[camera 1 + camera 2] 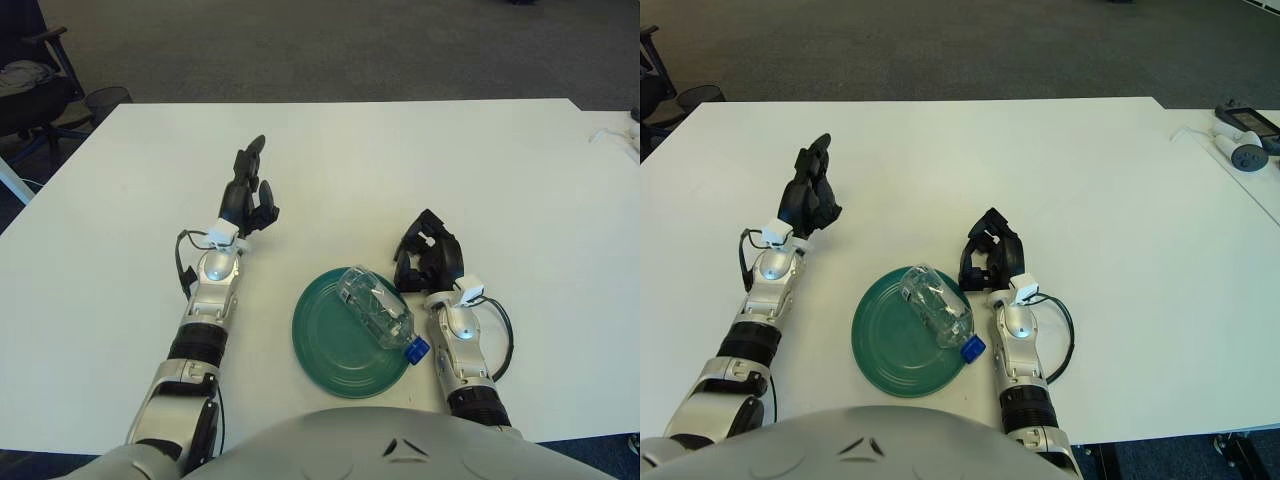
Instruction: Put the bottle into the plate.
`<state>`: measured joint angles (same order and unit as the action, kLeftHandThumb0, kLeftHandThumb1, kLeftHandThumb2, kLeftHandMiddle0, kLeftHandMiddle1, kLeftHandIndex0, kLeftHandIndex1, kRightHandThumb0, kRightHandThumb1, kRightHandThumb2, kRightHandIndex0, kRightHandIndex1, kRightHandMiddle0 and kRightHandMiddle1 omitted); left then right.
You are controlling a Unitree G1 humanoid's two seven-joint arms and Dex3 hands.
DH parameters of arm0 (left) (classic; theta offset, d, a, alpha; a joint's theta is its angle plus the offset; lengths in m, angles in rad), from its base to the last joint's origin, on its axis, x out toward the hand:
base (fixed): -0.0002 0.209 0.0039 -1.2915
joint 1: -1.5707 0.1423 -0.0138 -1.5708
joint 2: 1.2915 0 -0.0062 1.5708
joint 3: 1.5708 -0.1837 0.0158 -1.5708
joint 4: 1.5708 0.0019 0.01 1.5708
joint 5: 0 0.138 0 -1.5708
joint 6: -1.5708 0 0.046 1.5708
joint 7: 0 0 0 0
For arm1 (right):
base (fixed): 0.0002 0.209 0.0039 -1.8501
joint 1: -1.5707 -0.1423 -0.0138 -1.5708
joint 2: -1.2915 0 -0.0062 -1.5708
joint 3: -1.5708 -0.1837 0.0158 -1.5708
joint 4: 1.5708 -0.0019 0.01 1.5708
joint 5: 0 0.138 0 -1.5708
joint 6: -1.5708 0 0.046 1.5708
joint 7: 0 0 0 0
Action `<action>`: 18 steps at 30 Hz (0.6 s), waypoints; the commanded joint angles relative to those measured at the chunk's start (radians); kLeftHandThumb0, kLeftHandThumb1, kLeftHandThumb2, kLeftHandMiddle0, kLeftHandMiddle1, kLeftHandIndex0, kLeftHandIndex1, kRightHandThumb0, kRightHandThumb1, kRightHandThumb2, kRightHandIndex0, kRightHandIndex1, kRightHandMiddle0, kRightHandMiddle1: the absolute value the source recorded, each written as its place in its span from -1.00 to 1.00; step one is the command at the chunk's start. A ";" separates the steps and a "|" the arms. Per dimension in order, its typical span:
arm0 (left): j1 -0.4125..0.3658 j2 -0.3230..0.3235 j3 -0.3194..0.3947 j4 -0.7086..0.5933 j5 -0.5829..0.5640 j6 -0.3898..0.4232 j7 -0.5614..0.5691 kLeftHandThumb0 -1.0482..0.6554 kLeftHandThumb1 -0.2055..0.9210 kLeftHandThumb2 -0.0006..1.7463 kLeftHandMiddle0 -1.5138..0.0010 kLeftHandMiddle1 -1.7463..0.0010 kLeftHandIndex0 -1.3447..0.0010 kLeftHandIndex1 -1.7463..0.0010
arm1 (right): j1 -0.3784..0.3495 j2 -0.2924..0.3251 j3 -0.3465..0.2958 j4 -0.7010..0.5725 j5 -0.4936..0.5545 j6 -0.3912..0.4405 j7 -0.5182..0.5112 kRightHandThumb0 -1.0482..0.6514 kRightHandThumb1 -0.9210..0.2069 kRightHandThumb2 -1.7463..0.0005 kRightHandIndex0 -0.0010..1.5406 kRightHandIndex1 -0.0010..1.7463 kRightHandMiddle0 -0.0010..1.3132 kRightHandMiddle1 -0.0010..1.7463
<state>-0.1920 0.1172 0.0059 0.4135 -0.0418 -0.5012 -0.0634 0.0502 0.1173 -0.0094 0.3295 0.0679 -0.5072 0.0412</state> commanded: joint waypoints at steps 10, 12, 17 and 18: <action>0.041 -0.060 0.029 0.153 -0.041 0.020 -0.035 0.16 -0.22 0.59 0.19 -0.94 0.18 -0.90 | 0.074 0.013 -0.012 0.085 -0.002 0.009 -0.030 0.23 0.77 -0.98 0.22 0.87 0.04 1.00; 0.057 -0.069 0.028 0.145 -0.029 0.028 -0.015 0.19 -0.32 0.67 0.10 -0.95 0.17 -0.95 | 0.074 0.013 -0.010 0.083 -0.003 0.010 -0.031 0.23 0.78 -0.98 0.23 0.87 0.04 1.00; 0.128 -0.095 0.014 0.093 0.021 0.049 0.046 0.22 -0.48 0.79 -0.05 -0.93 0.15 -0.99 | 0.082 0.011 -0.007 0.071 -0.013 0.018 -0.043 0.23 0.78 -0.98 0.24 0.85 0.05 1.00; 0.136 -0.096 0.011 0.090 0.038 0.054 0.061 0.22 -0.50 0.81 -0.07 -0.93 0.15 -0.99 | 0.082 0.009 -0.007 0.072 -0.012 0.018 -0.041 0.23 0.78 -0.98 0.24 0.85 0.05 1.00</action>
<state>-0.1137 0.0316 0.0239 0.5039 -0.0427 -0.4860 -0.0391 0.0506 0.1168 -0.0068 0.3288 0.0515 -0.5047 0.0082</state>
